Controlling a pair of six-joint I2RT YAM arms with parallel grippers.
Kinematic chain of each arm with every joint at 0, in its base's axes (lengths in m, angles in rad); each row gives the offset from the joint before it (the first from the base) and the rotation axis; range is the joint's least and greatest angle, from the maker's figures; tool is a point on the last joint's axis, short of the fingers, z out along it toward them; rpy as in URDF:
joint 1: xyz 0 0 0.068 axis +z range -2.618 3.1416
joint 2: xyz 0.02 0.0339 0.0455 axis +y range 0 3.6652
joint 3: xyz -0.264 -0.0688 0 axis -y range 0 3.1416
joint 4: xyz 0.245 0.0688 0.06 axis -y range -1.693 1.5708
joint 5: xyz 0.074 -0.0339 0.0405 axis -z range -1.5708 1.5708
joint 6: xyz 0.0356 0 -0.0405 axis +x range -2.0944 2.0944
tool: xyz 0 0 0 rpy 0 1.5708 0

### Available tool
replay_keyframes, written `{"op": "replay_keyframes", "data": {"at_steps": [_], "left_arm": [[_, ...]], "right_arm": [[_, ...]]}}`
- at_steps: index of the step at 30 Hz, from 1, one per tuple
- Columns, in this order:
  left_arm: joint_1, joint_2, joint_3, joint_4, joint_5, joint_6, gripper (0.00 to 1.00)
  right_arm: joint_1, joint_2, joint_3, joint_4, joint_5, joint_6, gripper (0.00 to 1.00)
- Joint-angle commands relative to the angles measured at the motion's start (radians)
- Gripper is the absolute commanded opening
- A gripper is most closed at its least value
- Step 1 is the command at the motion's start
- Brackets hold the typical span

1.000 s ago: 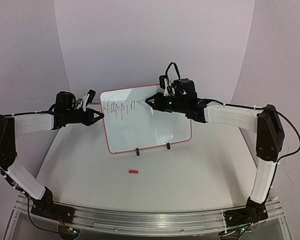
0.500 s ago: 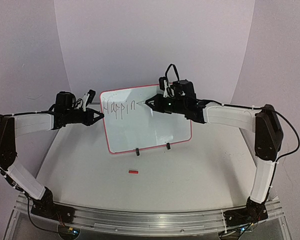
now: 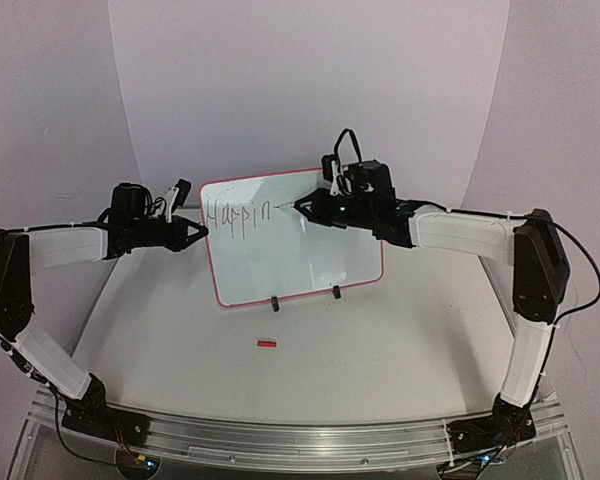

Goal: Write a sentence on the whiteboard

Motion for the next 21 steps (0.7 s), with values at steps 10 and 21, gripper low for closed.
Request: {"op": "replay_keyframes", "data": {"at_steps": [10,21], "left_arm": [[-0.003,-0.007,0.033,-0.032,-0.041,0.065,0.0],[-0.003,-0.007,0.034,-0.032,-0.04,0.065,0.0]], "right_arm": [[-0.025,-0.033,0.033,0.008,0.034,-0.012,0.0],[-0.025,0.022,0.068,0.006,-0.018,0.007,0.0]]}}
